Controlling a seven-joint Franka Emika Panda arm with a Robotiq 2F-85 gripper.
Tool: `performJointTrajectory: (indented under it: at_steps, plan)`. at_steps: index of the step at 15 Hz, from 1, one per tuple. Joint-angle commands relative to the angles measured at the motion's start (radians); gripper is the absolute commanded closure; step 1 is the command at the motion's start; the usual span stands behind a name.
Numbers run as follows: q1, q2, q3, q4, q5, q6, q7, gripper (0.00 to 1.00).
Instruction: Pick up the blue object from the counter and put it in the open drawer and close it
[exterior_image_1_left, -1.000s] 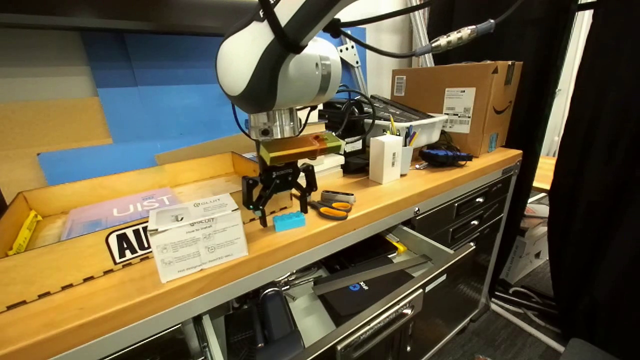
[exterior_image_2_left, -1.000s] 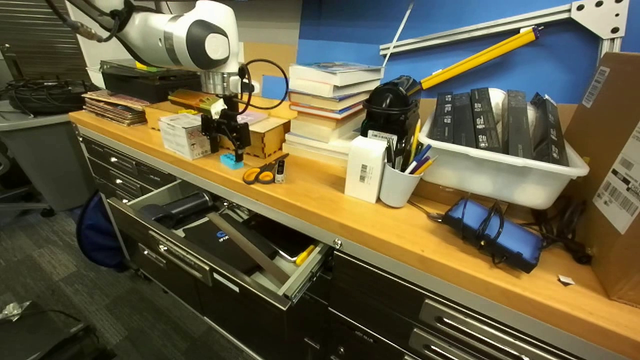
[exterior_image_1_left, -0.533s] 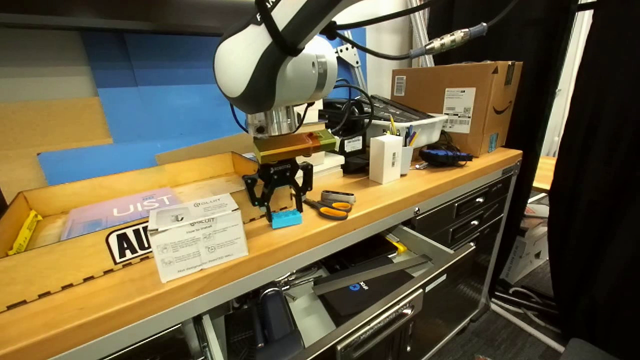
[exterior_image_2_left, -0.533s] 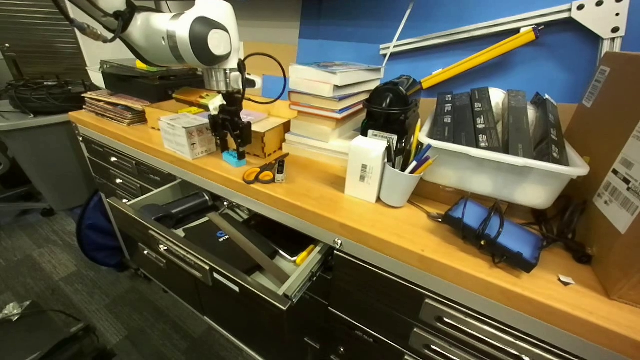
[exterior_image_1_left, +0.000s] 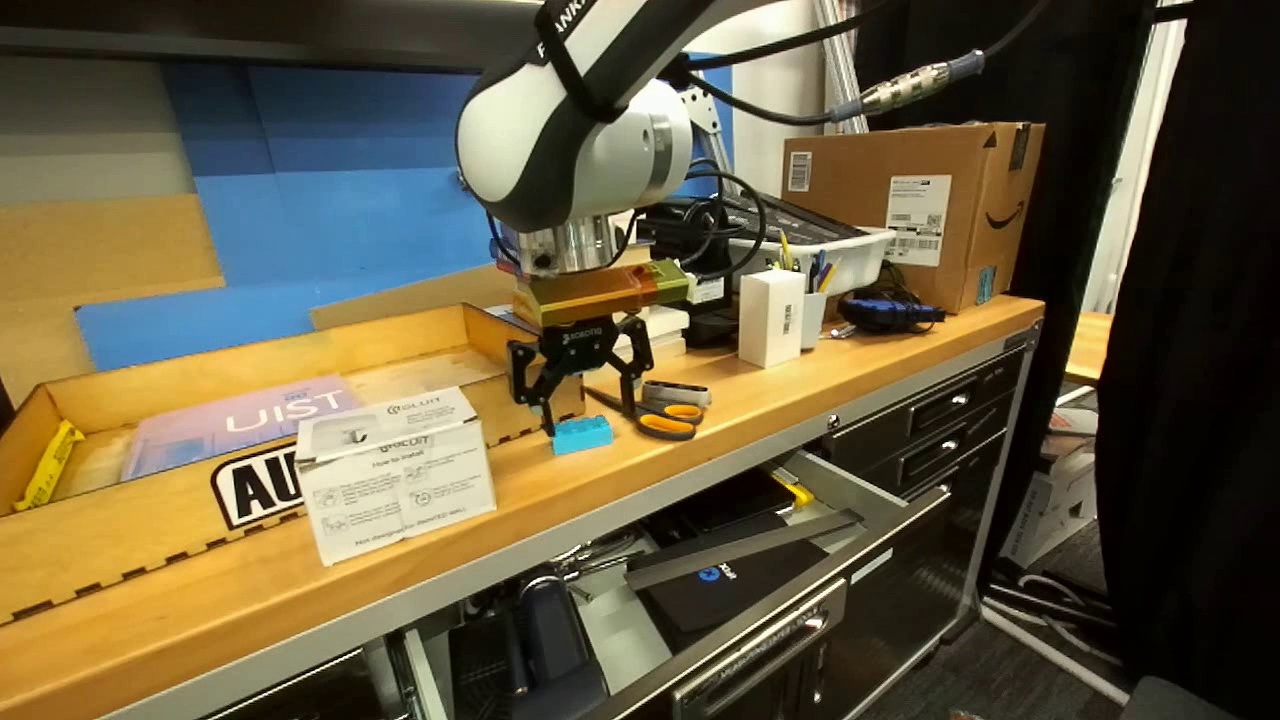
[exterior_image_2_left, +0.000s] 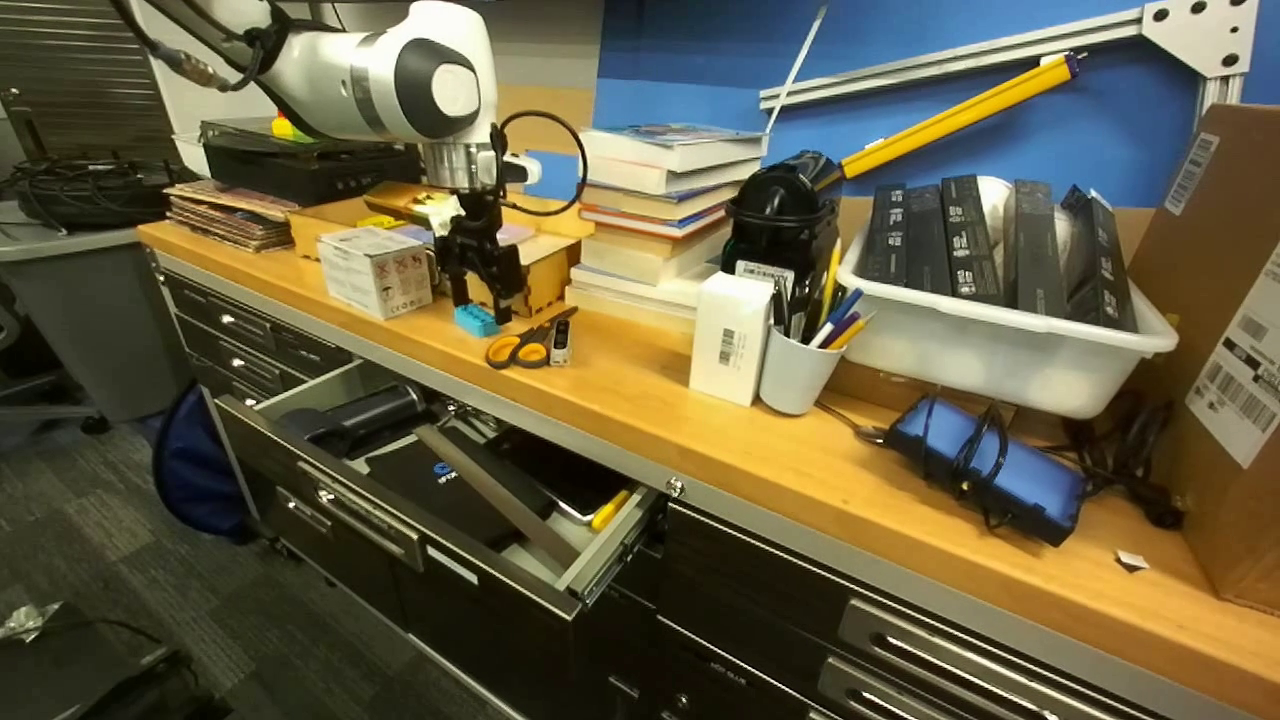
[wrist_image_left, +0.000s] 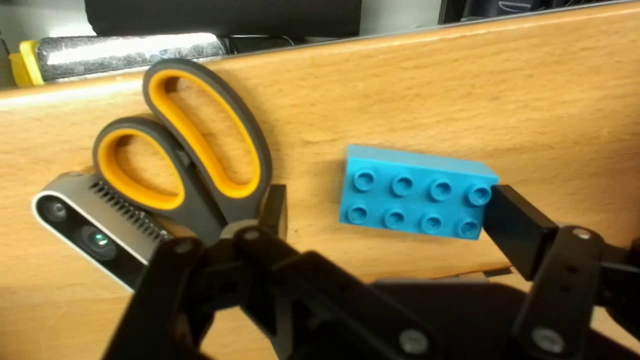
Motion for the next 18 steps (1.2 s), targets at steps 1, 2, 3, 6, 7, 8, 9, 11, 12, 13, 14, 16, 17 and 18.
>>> performJointTrajectory:
  at_steps: [1, 2, 3, 6, 7, 8, 9, 11, 12, 13, 14, 16, 17, 18]
  plan:
    - [0.000, -0.003, 0.000, -0.001, 0.002, -0.003, -0.001, 0.24]
    - [0.001, -0.001, 0.001, 0.001, 0.001, -0.004, -0.002, 0.02]
    - [0.004, 0.006, 0.003, 0.004, -0.005, -0.004, -0.005, 0.31]
    - [0.008, 0.011, 0.003, 0.004, -0.011, -0.002, -0.001, 0.50]
    - [0.007, 0.005, 0.003, 0.002, -0.010, -0.001, -0.004, 0.54]
    - [0.004, -0.002, 0.003, -0.005, -0.005, -0.002, -0.008, 0.54]
    - [0.000, -0.014, 0.002, -0.017, -0.003, -0.003, -0.016, 0.54]
    - [-0.013, -0.051, 0.008, -0.052, 0.016, -0.016, -0.049, 0.54]
    - [-0.021, -0.072, 0.012, -0.079, 0.027, -0.026, -0.078, 0.54]
    - [-0.031, -0.094, 0.019, -0.110, 0.048, -0.037, -0.118, 0.54]
    - [-0.040, -0.113, 0.024, -0.136, 0.067, -0.049, -0.158, 0.54]
    - [-0.055, -0.163, 0.029, -0.210, 0.094, -0.062, -0.245, 0.54]
    - [-0.055, -0.187, 0.025, -0.245, 0.080, -0.068, -0.262, 0.54]
    - [-0.049, -0.196, 0.018, -0.269, 0.039, -0.079, -0.254, 0.54]
